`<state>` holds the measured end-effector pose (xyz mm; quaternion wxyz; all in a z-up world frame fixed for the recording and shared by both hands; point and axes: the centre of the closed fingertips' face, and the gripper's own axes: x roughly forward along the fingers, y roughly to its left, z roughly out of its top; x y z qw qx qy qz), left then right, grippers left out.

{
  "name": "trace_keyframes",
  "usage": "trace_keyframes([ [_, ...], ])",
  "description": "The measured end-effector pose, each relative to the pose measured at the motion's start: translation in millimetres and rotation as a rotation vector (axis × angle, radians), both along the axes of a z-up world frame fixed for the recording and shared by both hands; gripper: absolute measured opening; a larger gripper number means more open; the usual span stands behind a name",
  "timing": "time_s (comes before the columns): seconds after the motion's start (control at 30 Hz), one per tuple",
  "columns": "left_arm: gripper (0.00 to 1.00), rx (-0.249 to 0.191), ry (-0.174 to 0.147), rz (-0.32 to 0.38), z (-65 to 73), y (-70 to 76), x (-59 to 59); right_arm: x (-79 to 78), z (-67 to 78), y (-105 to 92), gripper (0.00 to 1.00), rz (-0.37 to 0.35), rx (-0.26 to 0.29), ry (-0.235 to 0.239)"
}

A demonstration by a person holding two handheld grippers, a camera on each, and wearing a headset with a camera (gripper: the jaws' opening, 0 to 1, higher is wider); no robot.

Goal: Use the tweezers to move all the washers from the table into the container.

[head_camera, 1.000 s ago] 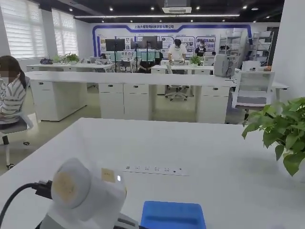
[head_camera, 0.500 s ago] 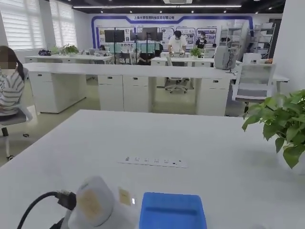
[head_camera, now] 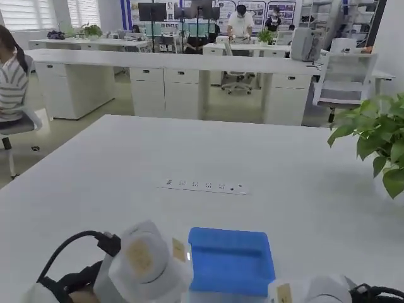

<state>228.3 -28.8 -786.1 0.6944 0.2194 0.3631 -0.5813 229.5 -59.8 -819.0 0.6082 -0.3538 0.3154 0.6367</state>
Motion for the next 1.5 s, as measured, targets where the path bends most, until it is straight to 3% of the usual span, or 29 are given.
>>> trace_keyframes([
  [0.2,0.00,0.057,-0.006,-0.005,-19.6,5.2,15.4,15.2,-10.4,-1.1,0.00,0.004,-0.017,-0.005],
  [0.27,0.00,0.106,-0.026,-0.009,-29.1,10.6,21.0,20.0,-13.9,-0.4,0.00,-0.003,-0.019,0.004],
  [0.3,0.00,0.141,-0.051,-0.022,-35.1,13.9,24.5,21.7,-15.4,0.2,0.00,-0.011,-0.018,0.010],
  [0.47,0.00,0.175,-0.077,-0.003,-53.7,14.1,34.4,30.8,-31.0,0.0,0.00,-0.031,-0.041,-0.004],
  [0.57,0.00,0.243,-0.122,-0.006,-66.7,19.6,41.3,35.2,-37.8,-0.5,0.00,-0.055,-0.040,-0.009],
  [0.63,0.00,0.262,-0.127,-0.006,-72.5,20.3,42.1,35.6,-44.4,-2.5,0.00,-0.069,-0.049,0.002],
  [0.73,0.00,0.267,-0.081,-0.002,-79.2,20.7,39.3,35.6,-53.3,-6.9,0.00,-0.050,-0.068,-0.029],
  [0.83,0.00,0.303,-0.070,-0.010,-85.0,25.8,39.3,41.6,-59.4,-13.7,0.00,-0.016,-0.116,-0.098],
  [1.03,0.00,0.314,-0.048,-0.016,-91.9,25.2,38.7,43.4,-62.9,-10.8,0.00,-0.019,-0.086,-0.078],
  [1.13,0.00,0.320,-0.058,-0.040,-94.2,25.1,39.2,43.7,-63.8,-11.8,0.02,-0.037,-0.093,-0.041],
  [1.33,0.00,0.309,-0.006,-0.007,-94.0,26.4,40.8,40.7,-64.1,-10.3,0.06,-0.054,-0.073,-0.005],
  [1.5,0.00,0.314,0.007,0.021,-94.1,27.0,38.0,39.5,-63.9,-9.6,0.08,-0.051,-0.068,-0.006],
])
